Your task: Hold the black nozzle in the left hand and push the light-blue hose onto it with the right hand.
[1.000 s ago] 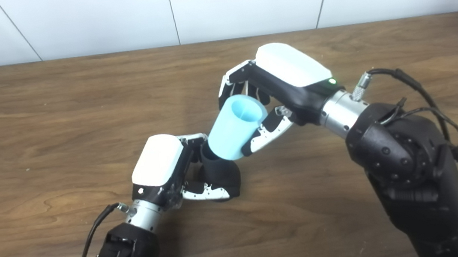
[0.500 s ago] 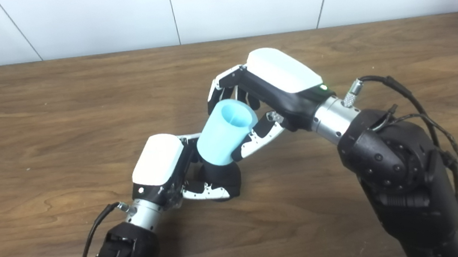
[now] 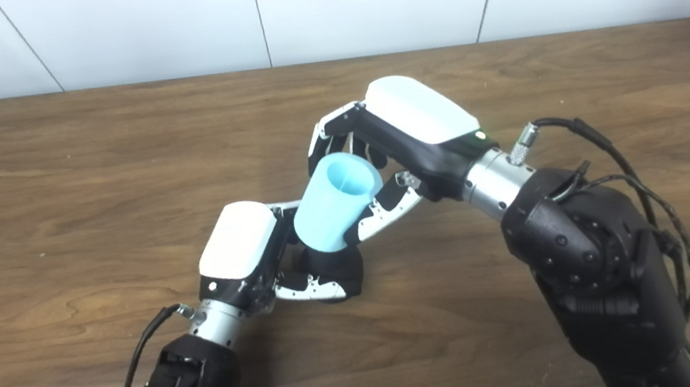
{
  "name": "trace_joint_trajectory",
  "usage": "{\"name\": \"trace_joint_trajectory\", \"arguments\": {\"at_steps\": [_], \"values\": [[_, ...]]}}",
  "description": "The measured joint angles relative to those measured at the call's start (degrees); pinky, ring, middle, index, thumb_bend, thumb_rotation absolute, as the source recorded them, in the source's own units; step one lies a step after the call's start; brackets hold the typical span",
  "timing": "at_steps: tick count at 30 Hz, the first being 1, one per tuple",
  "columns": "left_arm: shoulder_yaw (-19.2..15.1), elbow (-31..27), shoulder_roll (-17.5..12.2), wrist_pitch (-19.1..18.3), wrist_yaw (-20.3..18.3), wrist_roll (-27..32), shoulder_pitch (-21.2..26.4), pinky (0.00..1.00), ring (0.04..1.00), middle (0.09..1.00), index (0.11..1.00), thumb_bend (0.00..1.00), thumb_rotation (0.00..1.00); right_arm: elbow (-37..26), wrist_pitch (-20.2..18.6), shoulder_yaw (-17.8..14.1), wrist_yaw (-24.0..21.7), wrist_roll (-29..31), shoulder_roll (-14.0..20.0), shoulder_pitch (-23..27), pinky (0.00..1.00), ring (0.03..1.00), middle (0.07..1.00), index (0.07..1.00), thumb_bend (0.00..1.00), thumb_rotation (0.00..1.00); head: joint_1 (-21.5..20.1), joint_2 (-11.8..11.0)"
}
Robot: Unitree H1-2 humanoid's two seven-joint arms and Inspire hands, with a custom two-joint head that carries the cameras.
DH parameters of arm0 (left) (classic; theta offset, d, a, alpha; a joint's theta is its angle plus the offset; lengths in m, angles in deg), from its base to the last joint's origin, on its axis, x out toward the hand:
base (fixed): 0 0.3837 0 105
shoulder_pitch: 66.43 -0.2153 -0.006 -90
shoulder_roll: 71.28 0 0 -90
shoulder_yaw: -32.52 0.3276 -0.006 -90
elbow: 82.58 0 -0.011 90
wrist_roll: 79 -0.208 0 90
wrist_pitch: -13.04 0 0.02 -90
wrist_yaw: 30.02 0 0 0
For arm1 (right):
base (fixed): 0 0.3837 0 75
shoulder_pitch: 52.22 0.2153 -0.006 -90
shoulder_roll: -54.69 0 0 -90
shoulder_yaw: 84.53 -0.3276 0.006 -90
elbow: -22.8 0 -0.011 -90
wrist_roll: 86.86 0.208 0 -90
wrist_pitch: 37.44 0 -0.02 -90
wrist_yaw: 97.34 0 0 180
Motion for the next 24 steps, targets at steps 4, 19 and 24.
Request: {"name": "trace_joint_trajectory", "arguments": {"at_steps": [4,19,24], "values": [[0.5,0.0,0.45,-0.09,-0.14,-0.21,-0.03,0.41,0.458,0.437,0.496,0.52,0.0,0.01,0.19,2.04,-1.88,-0.46,0.77,1.56,0.3,0.367,0.474,0.556,0.49,0.0,0.09,0.26],[0.76,0.96,1.86,-0.44,0.56,-0.39,-0.1,0.43,0.474,0.428,0.498,0.52,0.0,0.25,0.1,3.77,-8.15,-2.06,2.55,6.7,0.28,0.398,0.516,0.544,0.49,0.0,0.0,0.18],[0.78,1.16,1.86,-0.48,0.81,-0.4,-0.1,0.42,0.461,0.422,0.499,0.52,0.0,0.82,0.72,3.44,-8.04,-1.61,2.78,6.7,0.28,0.389,0.495,0.566,0.49,0.0,-0.26,0.18]]}}
